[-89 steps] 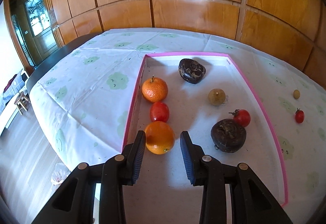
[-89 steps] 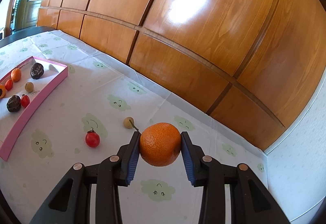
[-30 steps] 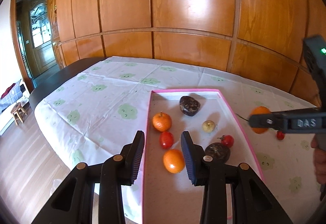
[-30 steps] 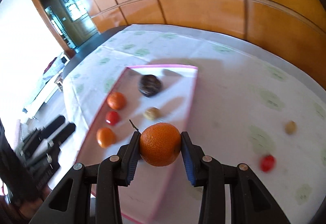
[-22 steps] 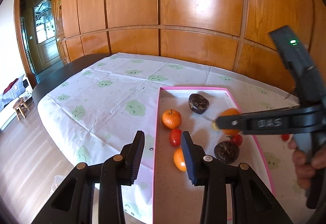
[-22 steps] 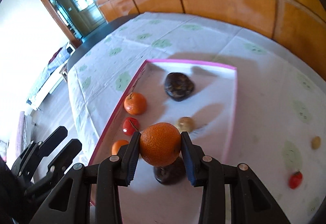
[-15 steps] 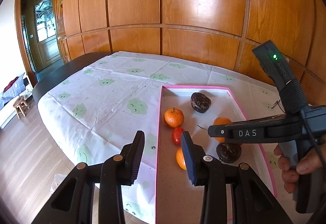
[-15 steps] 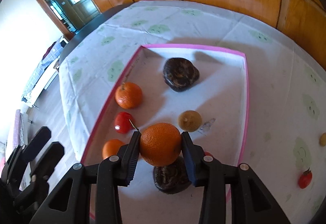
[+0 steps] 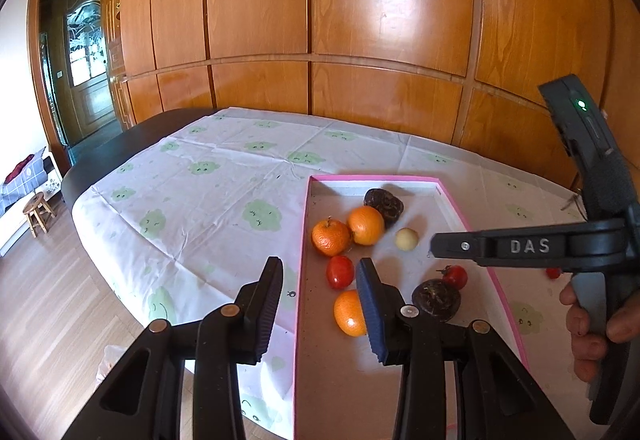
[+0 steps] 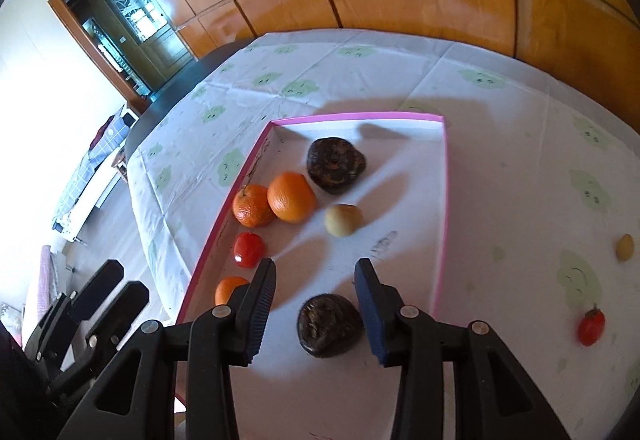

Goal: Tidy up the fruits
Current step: 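Lower the mandarin into the tray and open the right gripper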

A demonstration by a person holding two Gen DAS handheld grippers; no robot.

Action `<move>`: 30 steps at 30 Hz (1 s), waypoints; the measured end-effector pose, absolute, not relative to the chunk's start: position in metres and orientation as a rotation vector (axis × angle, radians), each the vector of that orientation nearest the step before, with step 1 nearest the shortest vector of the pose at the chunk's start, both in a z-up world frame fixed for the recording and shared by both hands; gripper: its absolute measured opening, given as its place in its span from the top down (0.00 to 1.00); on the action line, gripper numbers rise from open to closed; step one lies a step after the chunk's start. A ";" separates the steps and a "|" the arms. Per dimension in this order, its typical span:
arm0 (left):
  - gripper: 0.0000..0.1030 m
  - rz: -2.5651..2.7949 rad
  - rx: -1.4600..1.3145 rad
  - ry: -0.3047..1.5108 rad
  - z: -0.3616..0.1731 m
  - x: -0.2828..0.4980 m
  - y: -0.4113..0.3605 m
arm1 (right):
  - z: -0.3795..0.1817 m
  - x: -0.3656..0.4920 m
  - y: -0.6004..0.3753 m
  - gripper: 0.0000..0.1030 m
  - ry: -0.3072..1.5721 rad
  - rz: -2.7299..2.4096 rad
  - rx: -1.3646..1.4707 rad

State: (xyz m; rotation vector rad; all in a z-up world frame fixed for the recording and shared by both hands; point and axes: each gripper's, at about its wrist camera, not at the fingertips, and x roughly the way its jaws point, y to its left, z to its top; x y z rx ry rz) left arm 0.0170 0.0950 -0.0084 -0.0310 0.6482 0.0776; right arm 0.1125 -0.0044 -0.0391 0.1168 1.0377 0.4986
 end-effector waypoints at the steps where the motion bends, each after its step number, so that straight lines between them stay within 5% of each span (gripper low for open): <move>1: 0.62 0.076 -0.031 0.645 -0.007 0.017 0.094 | -0.038 0.110 -0.008 0.60 1.032 0.491 0.118; 30: 0.59 -0.037 0.069 0.630 0.003 0.011 0.043 | 0.002 0.059 -0.161 0.60 0.898 0.240 0.097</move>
